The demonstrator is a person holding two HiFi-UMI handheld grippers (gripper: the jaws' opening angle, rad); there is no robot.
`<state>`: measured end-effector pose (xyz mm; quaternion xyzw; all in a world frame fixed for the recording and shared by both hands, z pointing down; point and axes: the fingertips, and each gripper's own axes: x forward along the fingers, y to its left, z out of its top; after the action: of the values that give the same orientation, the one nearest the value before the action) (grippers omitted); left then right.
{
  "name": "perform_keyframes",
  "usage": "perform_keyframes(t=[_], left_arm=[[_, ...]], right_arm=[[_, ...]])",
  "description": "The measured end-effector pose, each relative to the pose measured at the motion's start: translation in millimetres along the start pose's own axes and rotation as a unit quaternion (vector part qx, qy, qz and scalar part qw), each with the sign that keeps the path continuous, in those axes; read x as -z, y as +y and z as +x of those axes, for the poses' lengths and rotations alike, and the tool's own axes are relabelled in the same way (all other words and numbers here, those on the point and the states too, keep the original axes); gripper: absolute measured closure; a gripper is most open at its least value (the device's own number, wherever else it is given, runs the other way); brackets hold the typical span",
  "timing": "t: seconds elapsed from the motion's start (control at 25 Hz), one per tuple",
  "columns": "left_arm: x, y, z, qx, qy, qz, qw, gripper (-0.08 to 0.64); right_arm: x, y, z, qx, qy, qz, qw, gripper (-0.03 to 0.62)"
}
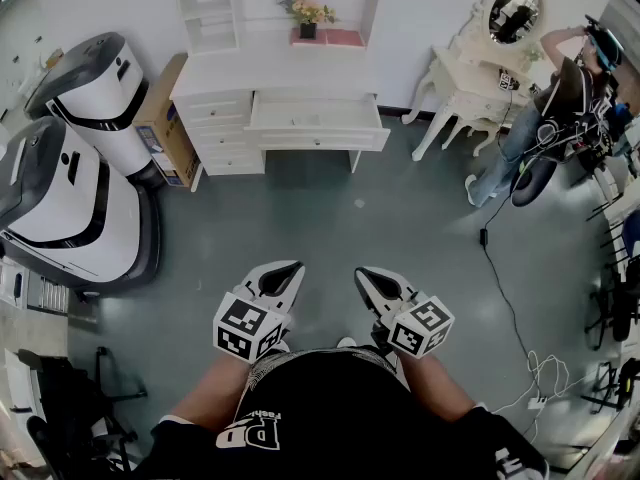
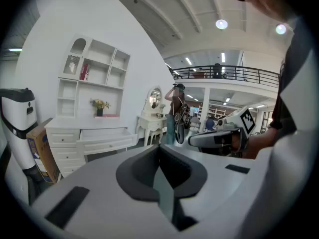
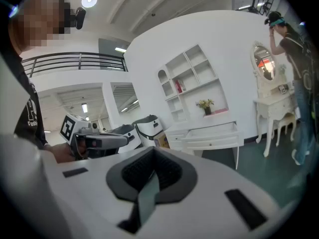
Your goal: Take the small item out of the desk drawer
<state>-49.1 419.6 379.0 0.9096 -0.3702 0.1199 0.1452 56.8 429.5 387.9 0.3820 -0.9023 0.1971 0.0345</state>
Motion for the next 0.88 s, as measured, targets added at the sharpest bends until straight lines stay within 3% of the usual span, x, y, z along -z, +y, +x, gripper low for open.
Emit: perform_keyframes(t=[0.4,0.6,0.72,0.88], left_arm=[[5.2,-3.8,-0.9,0.002,0.002,0.009,1.0,0.546],[5.5,1.4,-2.5,0.004,0.003,0.001,1.0,0.546],[7.9,5.1,-4.2,0.009,-0.002,-0.016,0.9998,0.546],[10.7,7.3,-7.7,0.009,-0.003,-0.025,0.9997,0.546]], right_arm=[[1.4,5.4,6.3,-0.003,0.006,-0.015,1.0,0.586],[-3.5,13.5,8.2,-0.027,-0.009,0.011,1.0,0.584],[-9.4,27.9,11.7,-0.038,-0.017,-0.01,0.999,0.584],[-1.3,30.5,15.9,-0.024,-0.001,-0.03,0.999,0.583]])
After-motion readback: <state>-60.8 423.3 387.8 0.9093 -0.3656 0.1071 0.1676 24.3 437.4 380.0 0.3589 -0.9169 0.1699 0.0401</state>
